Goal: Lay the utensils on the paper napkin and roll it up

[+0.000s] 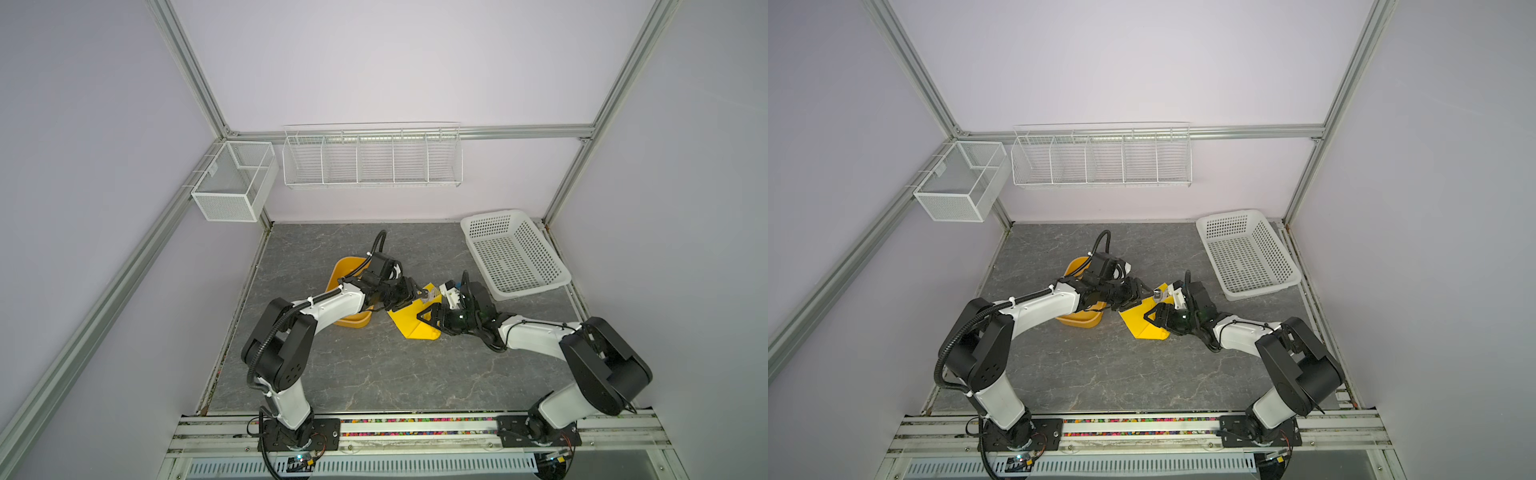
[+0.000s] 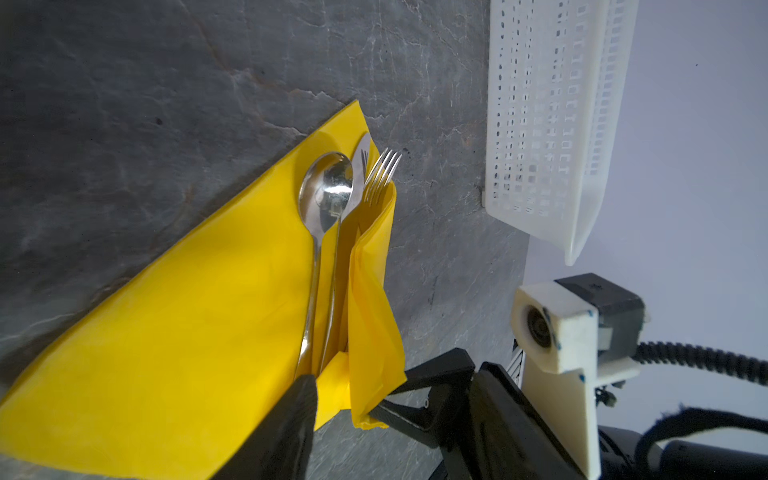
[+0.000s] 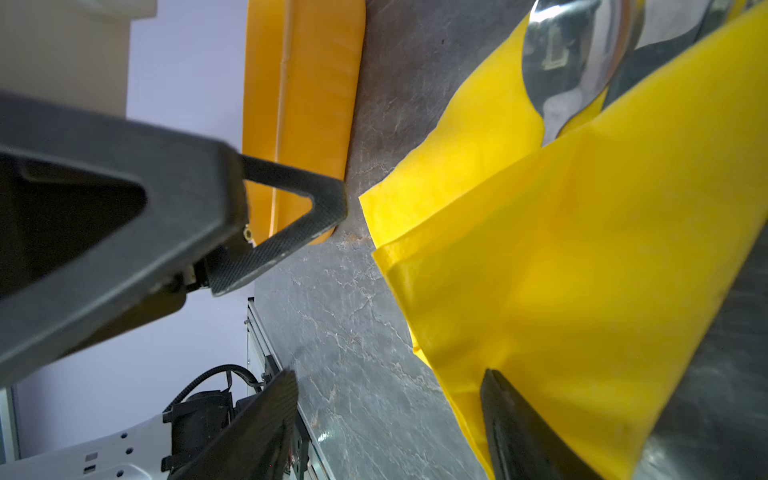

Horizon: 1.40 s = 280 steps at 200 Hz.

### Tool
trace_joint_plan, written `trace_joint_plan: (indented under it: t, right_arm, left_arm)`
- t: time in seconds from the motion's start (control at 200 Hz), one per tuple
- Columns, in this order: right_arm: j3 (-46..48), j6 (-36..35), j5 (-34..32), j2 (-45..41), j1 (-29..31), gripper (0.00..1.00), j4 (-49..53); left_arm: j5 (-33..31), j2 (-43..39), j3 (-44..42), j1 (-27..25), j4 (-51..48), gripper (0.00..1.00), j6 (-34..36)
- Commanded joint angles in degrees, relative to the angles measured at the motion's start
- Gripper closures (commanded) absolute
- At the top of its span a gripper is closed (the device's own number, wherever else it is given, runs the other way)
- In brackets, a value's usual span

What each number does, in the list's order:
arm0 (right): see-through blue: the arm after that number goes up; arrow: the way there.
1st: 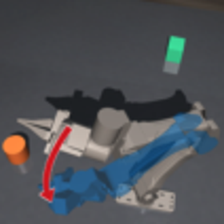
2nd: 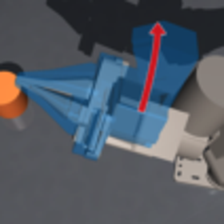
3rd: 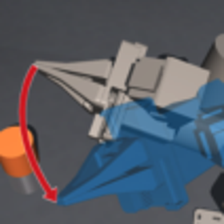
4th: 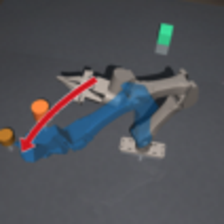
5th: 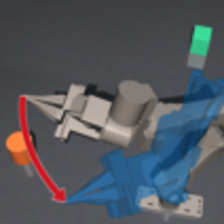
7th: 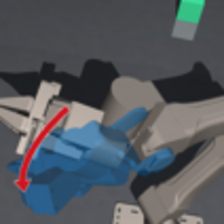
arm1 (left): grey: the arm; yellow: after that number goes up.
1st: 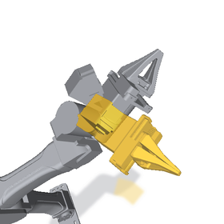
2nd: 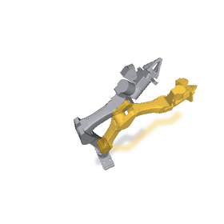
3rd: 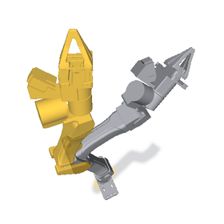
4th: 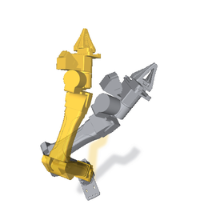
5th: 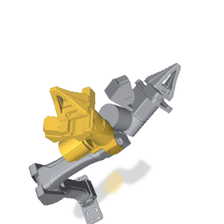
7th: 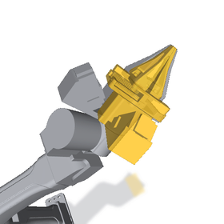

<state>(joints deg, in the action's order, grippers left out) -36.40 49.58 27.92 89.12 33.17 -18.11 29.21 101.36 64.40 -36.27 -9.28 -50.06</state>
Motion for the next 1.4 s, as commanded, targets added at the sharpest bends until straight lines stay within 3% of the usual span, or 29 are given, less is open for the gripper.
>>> trace_joint_plan:
  t: [0.0,0.365,0.605,0.765,0.97,1.235,1.395]
  right_arm:
    - [-0.8,-2.0,1.1,1.3,0.4,0.28,1.1]
    - [-1.0,-2.2,1.4,2.3,0.4,0.28,0.6]
    - [-1.3,-2.2,1.5,2.5,0.4,0.29,1.0]
    - [-1.3,-1.9,1.7,3.0,0.4,0.29,0.7]
    - [-1.6,-1.9,1.8,2.7,0.4,0.29,0.8]
    - [-1.6,-2.3,1.2,1.0,0.4,0.3,2.8]
    - [-1.2,-3.6,-3.1,-3.4,0.2,0.35,8.3]
  left_arm:
    - [2.2,2.8,2.9,0.1,-2.9,0.39,2.2]
    - [6.9,8.4,7.6,-0.1,-7.4,0.39,5.6]
    - [0.9,9.3,8.2,-0.6,-13.3,0.39,8.1]
    - [1.6,10.3,8.9,-0.7,-13.9,0.41,8.9]
    - [3.0,11.7,10.1,-1.5,-14.3,0.56,9.5]
    - [0.2,10.4,8.2,-1.6,-13.5,0.87,9.3]
    - [-1.0,9.4,6.7,-1.6,-13.0,0.93,9.6]
